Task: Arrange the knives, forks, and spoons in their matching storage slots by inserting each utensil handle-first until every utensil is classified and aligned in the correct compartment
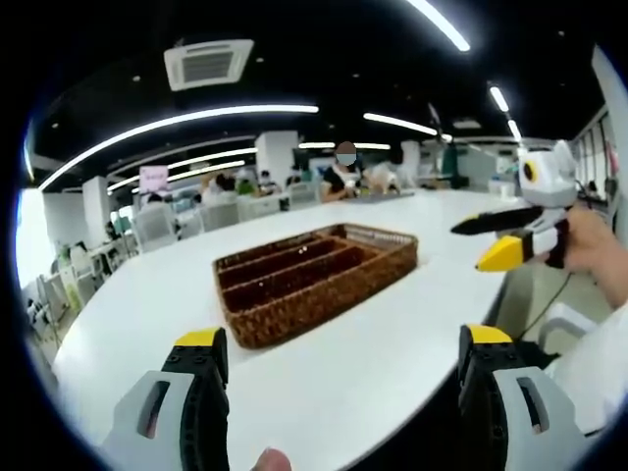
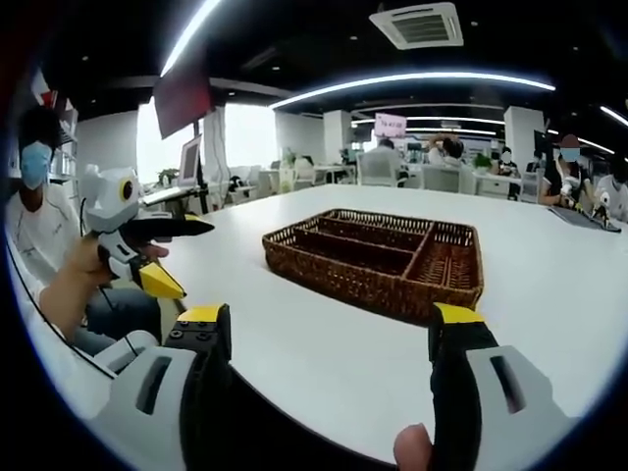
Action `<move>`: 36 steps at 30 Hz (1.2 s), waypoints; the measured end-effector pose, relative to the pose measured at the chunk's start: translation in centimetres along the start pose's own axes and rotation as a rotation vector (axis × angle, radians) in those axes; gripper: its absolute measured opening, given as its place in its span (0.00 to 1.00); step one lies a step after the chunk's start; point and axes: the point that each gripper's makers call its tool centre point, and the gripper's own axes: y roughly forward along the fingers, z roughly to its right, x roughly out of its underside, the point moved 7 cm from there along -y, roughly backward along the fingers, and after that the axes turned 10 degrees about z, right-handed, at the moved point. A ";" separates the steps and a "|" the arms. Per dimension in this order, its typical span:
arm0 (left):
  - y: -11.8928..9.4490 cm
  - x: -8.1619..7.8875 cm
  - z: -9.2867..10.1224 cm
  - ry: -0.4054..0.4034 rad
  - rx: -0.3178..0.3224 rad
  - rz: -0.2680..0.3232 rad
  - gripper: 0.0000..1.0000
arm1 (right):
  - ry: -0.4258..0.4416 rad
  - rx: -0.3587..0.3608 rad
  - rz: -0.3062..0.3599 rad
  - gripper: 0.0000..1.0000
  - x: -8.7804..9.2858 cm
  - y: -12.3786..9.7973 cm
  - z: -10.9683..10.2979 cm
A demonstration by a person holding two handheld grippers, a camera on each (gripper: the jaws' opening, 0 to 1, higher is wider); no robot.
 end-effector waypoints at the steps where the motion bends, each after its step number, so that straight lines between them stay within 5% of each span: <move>1: 0.0 0.0 0.0 0.000 0.001 0.002 0.98 | 0.001 0.000 0.000 0.85 0.0 0.0 0.0; 36: 0.2 0.0 0.2 -0.006 0.008 0.005 0.98 | 0.005 0.000 -0.017 0.85 0.2 0.0 0.2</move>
